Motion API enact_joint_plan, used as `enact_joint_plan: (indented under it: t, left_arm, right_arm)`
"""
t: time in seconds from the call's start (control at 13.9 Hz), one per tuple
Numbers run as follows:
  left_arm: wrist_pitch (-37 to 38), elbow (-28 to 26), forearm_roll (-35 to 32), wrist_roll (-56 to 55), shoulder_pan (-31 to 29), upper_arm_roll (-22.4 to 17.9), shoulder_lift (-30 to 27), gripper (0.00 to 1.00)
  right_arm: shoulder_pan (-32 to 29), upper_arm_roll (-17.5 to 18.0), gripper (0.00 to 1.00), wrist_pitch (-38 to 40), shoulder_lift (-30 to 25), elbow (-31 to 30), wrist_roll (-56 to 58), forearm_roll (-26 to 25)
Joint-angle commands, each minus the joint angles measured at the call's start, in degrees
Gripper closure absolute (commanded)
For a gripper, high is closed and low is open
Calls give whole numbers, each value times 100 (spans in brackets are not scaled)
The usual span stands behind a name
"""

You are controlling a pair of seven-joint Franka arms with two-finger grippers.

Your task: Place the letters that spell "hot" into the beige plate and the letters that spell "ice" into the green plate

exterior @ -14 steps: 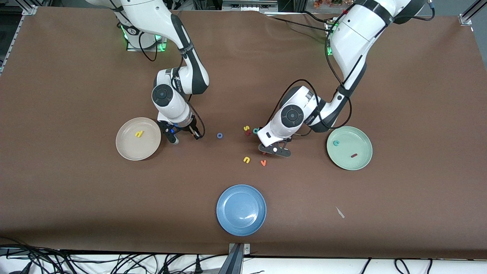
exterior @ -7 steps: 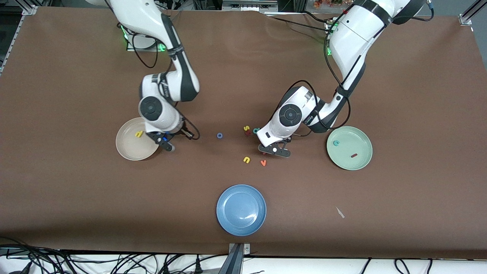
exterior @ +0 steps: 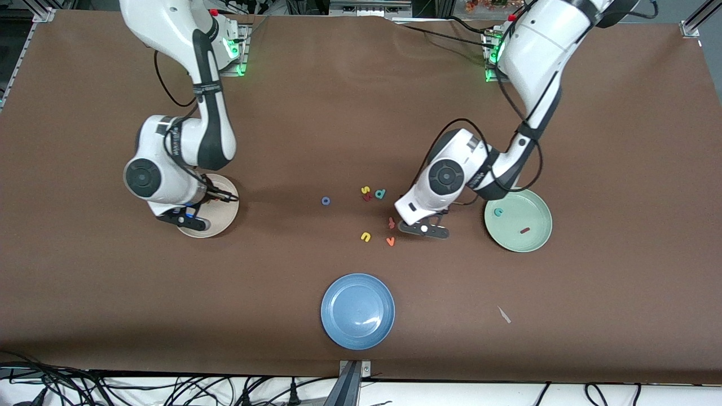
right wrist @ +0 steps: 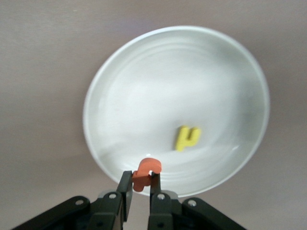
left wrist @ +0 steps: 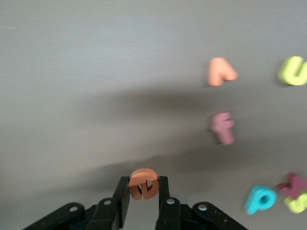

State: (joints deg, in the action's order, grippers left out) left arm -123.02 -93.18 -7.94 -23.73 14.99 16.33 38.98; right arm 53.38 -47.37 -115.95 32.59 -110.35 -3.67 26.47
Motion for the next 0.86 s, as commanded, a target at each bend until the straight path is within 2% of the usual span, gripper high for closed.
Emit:
enact_joint_plan:
  t: [0.0,0.22,0.29,0.36,0.5,0.58,0.65,0.72,0.79]
  left_arm:
    - [742,-122,-382,665,-390,10,-451,100]
    - [1183,-174,-682,1535,-900,19,-566,98]
    - [1184,-209,-699,1712,-1084,28,-567,98]
    - [1192,-236,-734,1845,-1182,19,-549,97]
    - [1158,-332,-1032,2056,-1506,28,-418,96]
    - [1140,-350,-1034,2057,-1551,45,-391,88]
    - [1131,-359,-1077,2057,-1526,37,-356,65]
    - [1122,-350,-1078,2057,-1560,37,-312,9]
    - [1122,-342,-1078,2074,-1595,37,-329,0]
  right_arm:
    - [68,-228,94,-365,-393,-617,822,-72]
    - [68,-229,92,-1113,-622,-1181,1158,-81]
    - [68,-220,81,-1271,-675,-1304,1184,-63]
    - [68,-211,66,-1438,-701,-1409,1184,-28]
    - [68,-211,0,-1422,-702,-1358,1132,-28]
    - [76,-202,0,-1405,-693,-1331,1097,-28]
    - [94,-159,0,-1413,-693,-1288,1009,-19]
    - [146,-71,0,-1405,-693,-1218,791,-19]
    - [234,51,0,-1404,-684,-1121,415,-19]
